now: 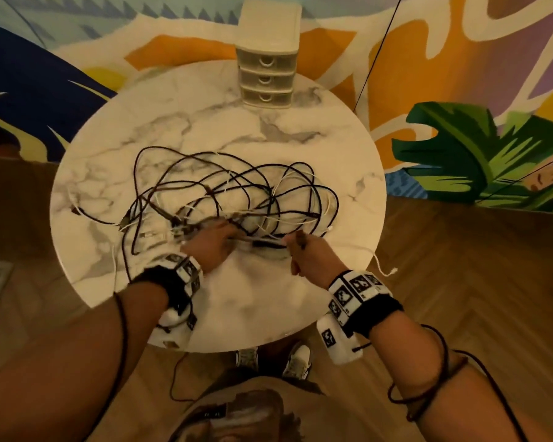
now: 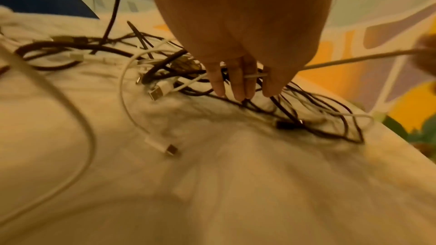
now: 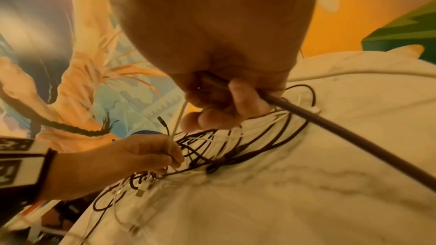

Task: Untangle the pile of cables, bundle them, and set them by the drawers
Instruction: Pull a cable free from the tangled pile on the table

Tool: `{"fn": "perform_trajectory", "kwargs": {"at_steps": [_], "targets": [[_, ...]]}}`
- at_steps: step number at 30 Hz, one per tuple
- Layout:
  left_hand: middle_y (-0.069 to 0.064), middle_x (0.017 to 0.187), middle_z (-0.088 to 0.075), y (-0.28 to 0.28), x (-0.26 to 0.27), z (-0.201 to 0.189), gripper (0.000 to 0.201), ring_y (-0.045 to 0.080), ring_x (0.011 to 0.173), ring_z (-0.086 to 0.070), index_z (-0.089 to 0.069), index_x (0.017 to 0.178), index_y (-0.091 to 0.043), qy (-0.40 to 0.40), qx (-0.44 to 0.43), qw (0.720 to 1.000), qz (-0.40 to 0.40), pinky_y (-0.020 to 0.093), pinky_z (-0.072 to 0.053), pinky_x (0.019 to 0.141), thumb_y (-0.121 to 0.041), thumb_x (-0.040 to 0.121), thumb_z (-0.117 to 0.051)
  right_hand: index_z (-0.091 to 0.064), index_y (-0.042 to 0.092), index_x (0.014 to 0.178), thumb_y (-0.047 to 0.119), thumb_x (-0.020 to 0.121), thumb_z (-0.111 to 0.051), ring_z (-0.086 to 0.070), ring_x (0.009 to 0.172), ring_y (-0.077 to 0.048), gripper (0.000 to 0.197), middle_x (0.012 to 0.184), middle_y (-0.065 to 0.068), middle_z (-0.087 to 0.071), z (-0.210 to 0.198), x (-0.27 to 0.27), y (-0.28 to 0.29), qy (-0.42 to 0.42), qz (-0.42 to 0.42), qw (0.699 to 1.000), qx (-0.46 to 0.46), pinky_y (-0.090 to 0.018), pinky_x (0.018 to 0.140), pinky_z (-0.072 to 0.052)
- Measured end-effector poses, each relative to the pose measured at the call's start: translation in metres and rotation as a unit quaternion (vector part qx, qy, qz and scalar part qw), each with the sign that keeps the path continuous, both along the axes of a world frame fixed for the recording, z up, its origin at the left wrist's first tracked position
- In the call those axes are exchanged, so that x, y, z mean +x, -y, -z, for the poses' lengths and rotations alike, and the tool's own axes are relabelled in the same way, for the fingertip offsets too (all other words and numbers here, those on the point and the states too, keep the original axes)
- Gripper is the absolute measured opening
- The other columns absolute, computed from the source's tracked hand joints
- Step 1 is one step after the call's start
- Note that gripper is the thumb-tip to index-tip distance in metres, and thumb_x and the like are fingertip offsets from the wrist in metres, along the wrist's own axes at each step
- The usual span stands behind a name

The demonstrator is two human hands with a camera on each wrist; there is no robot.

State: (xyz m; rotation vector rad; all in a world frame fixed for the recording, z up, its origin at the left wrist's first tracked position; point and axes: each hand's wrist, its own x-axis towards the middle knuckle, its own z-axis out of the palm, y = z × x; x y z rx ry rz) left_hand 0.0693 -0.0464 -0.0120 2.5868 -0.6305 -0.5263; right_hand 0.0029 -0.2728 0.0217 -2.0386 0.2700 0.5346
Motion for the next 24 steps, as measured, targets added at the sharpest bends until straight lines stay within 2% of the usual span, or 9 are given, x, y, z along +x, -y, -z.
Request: {"fn": "perform_trajectory", "kwargs": {"at_steps": [4, 8, 10, 12, 14, 16, 19, 22, 24], "targets": [[0.008, 0.108, -0.055, -0.003, 0.052, -0.011, 0.016, 0.023, 0.103, -0.052, -0.064, 0.103, -0.010, 0.088, -0.041, 0.994, -0.053, 0.034, -0.040, 0.090, -0.011, 0.088, -0.057, -0.056, 0.026, 0.075, 0.039, 0.099, -0.041, -0.052, 0.050, -0.011, 0.031, 0.058, -0.001, -0.064, -0.010, 0.008, 0.019, 0.060, 0.082, 0.995, 0.013, -0.031, 0.061, -0.044], [0.012, 0.124, -0.052, -0.007, 0.053, 0.008, 0.024, 0.033, 0.118, -0.048, -0.059, 0.113, -0.014, 0.011, 0.087, 0.996, -0.015, 0.039, -0.041, 0.096, -0.016, 0.089, -0.057, -0.056, 0.028, 0.076, 0.040, 0.100, -0.036, -0.051, 0.046, -0.001, 0.033, 0.059, -0.001, -0.066, -0.015, 0.003, 0.035, 0.094, 0.075, 0.993, -0.016, -0.030, 0.067, -0.045], [0.010, 0.127, -0.050, -0.011, 0.065, 0.006, 0.019, 0.032, 0.119, -0.047, -0.058, 0.109, -0.024, 0.032, 0.075, 0.996, -0.047, 0.038, -0.042, 0.096, -0.019, 0.091, -0.053, -0.054, 0.027, 0.074, 0.035, 0.102, -0.033, -0.052, 0.049, -0.006, 0.036, 0.061, -0.005, -0.066, -0.022, 0.002, 0.045, 0.115, 0.115, 0.987, -0.013, -0.030, 0.066, -0.044], [0.014, 0.127, -0.052, -0.016, 0.079, -0.003, 0.022, 0.034, 0.119, -0.045, -0.060, 0.112, -0.014, 0.077, 0.012, 0.987, -0.143, 0.039, -0.039, 0.097, -0.020, 0.093, -0.050, -0.051, 0.023, 0.067, 0.030, 0.103, -0.031, -0.051, 0.052, -0.018, 0.041, 0.062, -0.014, -0.063, -0.032, 0.005, 0.061, 0.151, 0.210, 0.966, 0.007, -0.033, 0.060, -0.042], [0.019, 0.126, -0.053, -0.021, 0.083, -0.006, 0.028, 0.036, 0.119, -0.047, -0.060, 0.116, -0.008, 0.071, 0.010, 0.981, -0.182, 0.040, -0.040, 0.096, -0.023, 0.095, -0.049, -0.046, 0.016, 0.066, 0.027, 0.103, -0.030, -0.047, 0.048, -0.017, 0.042, 0.058, -0.013, -0.059, -0.036, 0.007, 0.074, 0.166, 0.251, 0.954, 0.017, -0.029, 0.052, -0.040], [0.021, 0.117, -0.058, -0.024, 0.076, -0.003, 0.027, 0.037, 0.109, -0.053, -0.062, 0.110, -0.006, 0.027, 0.039, 0.986, -0.159, 0.040, -0.044, 0.087, -0.024, 0.096, -0.049, -0.048, 0.013, 0.071, 0.028, 0.103, -0.031, -0.046, 0.041, -0.011, 0.040, 0.055, -0.008, -0.058, -0.029, 0.003, 0.076, 0.113, 0.221, 0.968, 0.031, -0.024, 0.048, -0.040], [0.018, 0.102, -0.059, -0.022, 0.067, -0.004, 0.020, 0.037, 0.092, -0.058, -0.063, 0.101, -0.006, 0.047, 0.000, 0.988, -0.150, 0.036, -0.043, 0.075, -0.020, 0.094, -0.049, -0.058, 0.014, 0.098, 0.030, 0.102, -0.032, -0.052, 0.043, -0.015, 0.031, 0.055, -0.007, -0.061, -0.012, -0.008, 0.073, 0.055, 0.185, 0.981, -0.031, -0.029, 0.051, -0.044], [0.015, 0.096, -0.057, -0.016, 0.060, -0.017, 0.017, 0.035, 0.086, -0.057, -0.062, 0.097, -0.008, 0.104, -0.016, 0.984, -0.143, 0.036, -0.044, 0.071, -0.020, 0.094, -0.050, -0.056, 0.025, 0.109, 0.028, 0.100, -0.030, -0.060, 0.057, -0.024, 0.028, 0.064, -0.001, -0.060, -0.020, -0.014, 0.062, 0.233, 0.226, 0.937, -0.127, -0.039, 0.056, -0.051], [0.014, 0.096, -0.059, -0.012, 0.049, -0.022, 0.017, 0.034, 0.087, -0.057, -0.063, 0.095, -0.007, 0.130, -0.023, 0.983, -0.128, 0.038, -0.046, 0.071, -0.020, 0.093, -0.051, -0.055, 0.027, 0.116, 0.023, 0.097, -0.034, -0.062, 0.076, -0.024, 0.029, 0.089, -0.001, -0.062, -0.032, -0.009, 0.034, 0.311, 0.155, 0.931, -0.113, -0.041, 0.066, -0.053]]}}
